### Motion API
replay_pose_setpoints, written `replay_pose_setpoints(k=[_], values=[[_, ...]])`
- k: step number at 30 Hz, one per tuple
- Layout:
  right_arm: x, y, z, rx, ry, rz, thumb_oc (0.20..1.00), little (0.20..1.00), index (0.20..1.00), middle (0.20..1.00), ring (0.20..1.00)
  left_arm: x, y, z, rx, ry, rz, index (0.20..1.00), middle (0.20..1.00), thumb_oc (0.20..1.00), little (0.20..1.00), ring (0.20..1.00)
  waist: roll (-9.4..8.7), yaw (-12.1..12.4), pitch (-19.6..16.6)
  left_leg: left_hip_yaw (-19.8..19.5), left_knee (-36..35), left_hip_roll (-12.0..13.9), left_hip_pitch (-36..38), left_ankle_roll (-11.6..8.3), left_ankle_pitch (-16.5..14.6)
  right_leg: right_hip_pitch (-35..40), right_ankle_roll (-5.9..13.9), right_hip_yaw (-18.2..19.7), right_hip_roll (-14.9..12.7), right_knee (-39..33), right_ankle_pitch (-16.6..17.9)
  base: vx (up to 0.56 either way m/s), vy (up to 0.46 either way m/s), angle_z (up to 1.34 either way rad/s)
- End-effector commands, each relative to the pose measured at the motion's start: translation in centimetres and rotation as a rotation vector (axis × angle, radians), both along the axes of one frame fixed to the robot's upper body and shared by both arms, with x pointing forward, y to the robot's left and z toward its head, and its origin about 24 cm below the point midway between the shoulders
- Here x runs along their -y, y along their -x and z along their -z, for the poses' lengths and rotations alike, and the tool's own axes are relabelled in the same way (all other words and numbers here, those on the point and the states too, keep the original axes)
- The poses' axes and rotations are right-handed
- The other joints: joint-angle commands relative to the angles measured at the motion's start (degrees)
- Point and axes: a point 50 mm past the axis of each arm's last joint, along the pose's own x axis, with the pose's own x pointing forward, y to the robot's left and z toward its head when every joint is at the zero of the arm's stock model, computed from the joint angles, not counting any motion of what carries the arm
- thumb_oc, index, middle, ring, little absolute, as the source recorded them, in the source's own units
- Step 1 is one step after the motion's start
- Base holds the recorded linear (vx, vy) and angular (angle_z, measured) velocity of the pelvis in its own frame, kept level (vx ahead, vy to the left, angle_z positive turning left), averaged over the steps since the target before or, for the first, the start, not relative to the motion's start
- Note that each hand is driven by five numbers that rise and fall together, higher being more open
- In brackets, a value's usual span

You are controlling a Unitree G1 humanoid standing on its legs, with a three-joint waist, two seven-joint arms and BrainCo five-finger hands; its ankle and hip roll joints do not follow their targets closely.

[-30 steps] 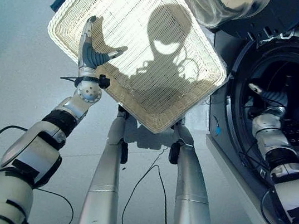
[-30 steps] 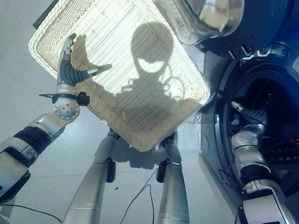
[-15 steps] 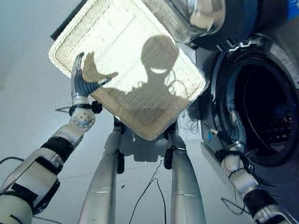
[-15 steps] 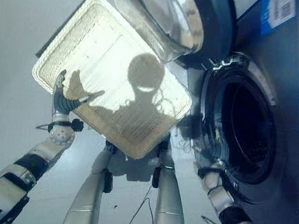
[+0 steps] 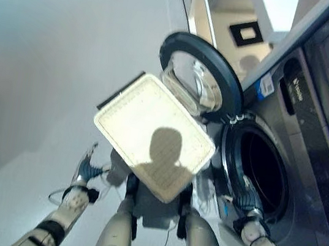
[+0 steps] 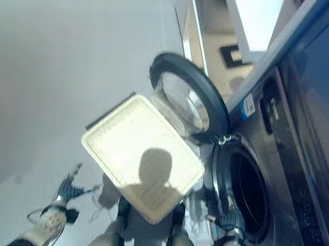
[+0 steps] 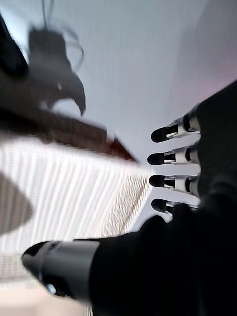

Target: Put the clothes into the washing machine.

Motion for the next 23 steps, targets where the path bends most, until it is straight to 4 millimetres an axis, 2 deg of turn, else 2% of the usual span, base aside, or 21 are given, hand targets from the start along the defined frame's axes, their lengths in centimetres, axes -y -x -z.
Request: replay_pose_setpoints(k=[1,3,5,6,7,8,9,10,11,15,23], values=[[0.9,2.3,1.5,-0.139,-0.073,0.006,1.0,1.0,1.0,1.0,1.0,-0.1,-0.1,0.3,-0.03,0.088,-0.01,1.0,1.0,1.0,1.0,1.0,-2.26,1.2,-5.0,1.1,1.2,-2.9,1.9,-1.3,-4.4,1.2,5.42,-1.6,-1.5,-0.9,1.2,0.18,-0.037,0.08],[1.3,4.5,2.9,-0.25,-0.17,0.098,1.0,1.0,1.0,1.0,1.0,-0.4,1.7,1.4,-0.124,0.122,-0.027,1.0,1.0,1.0,1.0,1.0,-2.08,1.9,-7.5,0.9,0.9,-2.9,3.5,-1.09,-4.7,3.2,5.27,-2.2,-1.6,-1.6,0.9,0.17,-0.034,0.1],[1.6,7.7,4.7,-0.436,-0.294,0.265,1.0,1.0,1.0,1.0,1.0,-0.5,4.3,3.0,-0.265,0.185,-0.061,1.0,1.0,1.0,1.0,1.0,-1.79,2.8,-10.7,0.8,0.8,-3.0,5.3,-0.88,-5.3,5.5,4.9,-2.8,-1.5,-2.2,0.4,0.17,-0.02,0.13],[1.6,7.7,4.7,-0.436,-0.294,0.265,1.0,1.0,1.0,1.0,1.0,-0.5,4.3,3.0,-0.265,0.185,-0.061,1.0,1.0,1.0,1.0,1.0,-1.79,2.8,-10.7,0.8,0.8,-3.0,5.3,-0.88,-5.3,5.5,4.9,-2.8,-1.5,-2.2,0.4,0.14,-0.015,0.13],[1.5,9.6,5.5,-0.547,-0.381,0.37,1.0,1.0,1.0,1.0,1.0,-0.4,6.4,4.1,-0.392,0.227,-0.081,1.0,1.0,1.0,1.0,1.0,-1.64,3.5,-12.3,0.5,0.9,-3.2,6.6,-0.58,-5.9,7.0,4.61,-3.1,-1.5,-2.7,0.0,0.11,-0.013,0.1],[1.4,10.7,5.9,-0.599,-0.409,0.413,1.0,1.0,1.0,1.0,1.0,-0.3,7.8,4.8,-0.481,0.276,-0.091,1.0,1.0,1.0,1.0,1.0,-1.58,3.8,-13.1,0.6,0.9,-3.2,7.3,-0.48,-6.1,7.8,4.48,-3.3,-1.5,-3.0,0.0,0.15,-0.016,0.11],[1.4,11.5,6.1,-0.638,-0.421,0.44,1.0,1.0,1.0,1.0,1.0,-0.1,8.8,5.1,-0.535,0.29,-0.081,1.0,1.0,1.0,1.0,1.0,-1.56,4.0,-14.0,0.6,0.8,-3.3,8.0,-0.31,-6.5,8.6,4.35,-3.4,-1.3,-3.5,-0.1,0.08,-0.006,0.03],[1.4,11.5,6.1,-0.638,-0.421,0.44,1.0,1.0,1.0,1.0,1.0,-0.1,8.8,5.1,-0.535,0.29,-0.081,1.0,1.0,1.0,1.0,1.0,-1.56,4.0,-13.9,0.6,0.8,-3.3,8.0,-0.31,-6.5,8.6,4.35,-3.4,-1.3,-3.5,-0.1,0.09,-0.006,0.01],[1.3,12.4,6.3,-0.697,-0.448,0.475,1.0,1.0,1.0,1.0,1.0,0.0,9.9,5.5,-0.597,0.293,-0.071,1.0,1.0,1.0,1.0,1.0,-1.5,4.3,-15.0,0.6,0.7,-3.4,9.0,-0.16,-6.9,9.6,4.2,-3.2,-1.1,-4.1,-0.2,0.07,-0.003,0.0],[1.3,13.7,6.6,-0.793,-0.461,0.495,1.0,1.0,1.0,1.0,1.0,-0.3,10.7,5.7,-0.639,0.338,-0.11,1.0,1.0,1.0,1.0,1.0,-1.49,4.4,-17.1,0.9,0.3,-3.4,10.3,0.08,-7.6,10.6,4.02,-2.7,-0.8,-4.9,-0.4,0.07,-0.001,0.05],[1.1,14.6,6.7,-0.83,-0.475,0.511,1.0,1.0,1.0,1.0,1.0,0.2,10.7,5.8,-0.635,0.405,-0.106,1.0,1.0,1.0,1.0,1.0,-1.53,4.3,-17.7,1.5,0.1,-3.0,10.9,0.39,-8.1,10.8,3.71,-2.5,-0.7,-4.8,-0.7,0.01,-0.001,0.0]])
